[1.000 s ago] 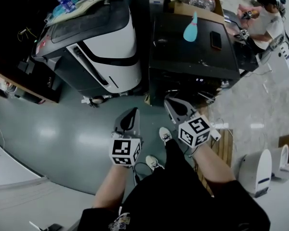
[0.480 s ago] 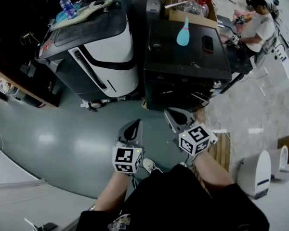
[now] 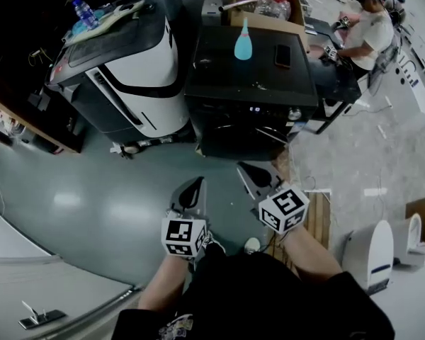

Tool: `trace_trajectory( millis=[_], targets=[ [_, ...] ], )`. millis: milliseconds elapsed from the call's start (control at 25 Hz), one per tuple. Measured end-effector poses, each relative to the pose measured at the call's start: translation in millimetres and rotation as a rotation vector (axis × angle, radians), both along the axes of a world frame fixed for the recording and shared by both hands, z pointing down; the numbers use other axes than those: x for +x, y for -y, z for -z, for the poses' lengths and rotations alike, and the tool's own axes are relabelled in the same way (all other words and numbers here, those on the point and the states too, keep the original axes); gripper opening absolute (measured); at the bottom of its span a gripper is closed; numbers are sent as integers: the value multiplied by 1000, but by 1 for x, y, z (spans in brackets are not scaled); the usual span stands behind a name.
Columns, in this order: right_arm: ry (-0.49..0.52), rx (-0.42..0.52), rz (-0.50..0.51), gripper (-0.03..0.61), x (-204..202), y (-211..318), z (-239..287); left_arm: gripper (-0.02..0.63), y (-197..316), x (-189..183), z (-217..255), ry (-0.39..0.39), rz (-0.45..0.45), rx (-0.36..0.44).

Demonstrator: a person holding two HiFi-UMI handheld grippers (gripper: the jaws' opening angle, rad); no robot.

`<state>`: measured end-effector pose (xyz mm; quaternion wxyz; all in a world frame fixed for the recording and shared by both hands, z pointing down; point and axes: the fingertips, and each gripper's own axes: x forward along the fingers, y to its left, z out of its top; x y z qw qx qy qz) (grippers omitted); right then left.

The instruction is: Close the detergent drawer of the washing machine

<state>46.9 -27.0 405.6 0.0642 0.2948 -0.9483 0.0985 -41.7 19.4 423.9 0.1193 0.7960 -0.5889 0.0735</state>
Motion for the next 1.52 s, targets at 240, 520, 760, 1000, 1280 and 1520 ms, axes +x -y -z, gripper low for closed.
trace_trajectory(
  millis=[240, 520, 760, 1000, 1280, 1520],
  targets=[
    [-7, 17, 43, -2, 58, -34, 0, 3, -33, 64, 2, -2, 15, 10],
    [2, 4, 58, -3, 100, -65, -8, 3, -66, 111, -9, -5, 11, 2],
    [10, 0, 70, -3, 115, -81, -13, 3, -83, 132, -14, 6, -6, -7],
    [24, 7, 64, -2, 122, -84, -12, 3, -86, 140, -14, 23, -24, -5],
    [30, 3, 64, -3, 126, -86, -11, 3, -82, 144, -5, 26, -26, 9],
    [33, -1, 69, -3, 126, -87, -10, 3, -84, 142, -5, 29, -15, 12]
  ],
)
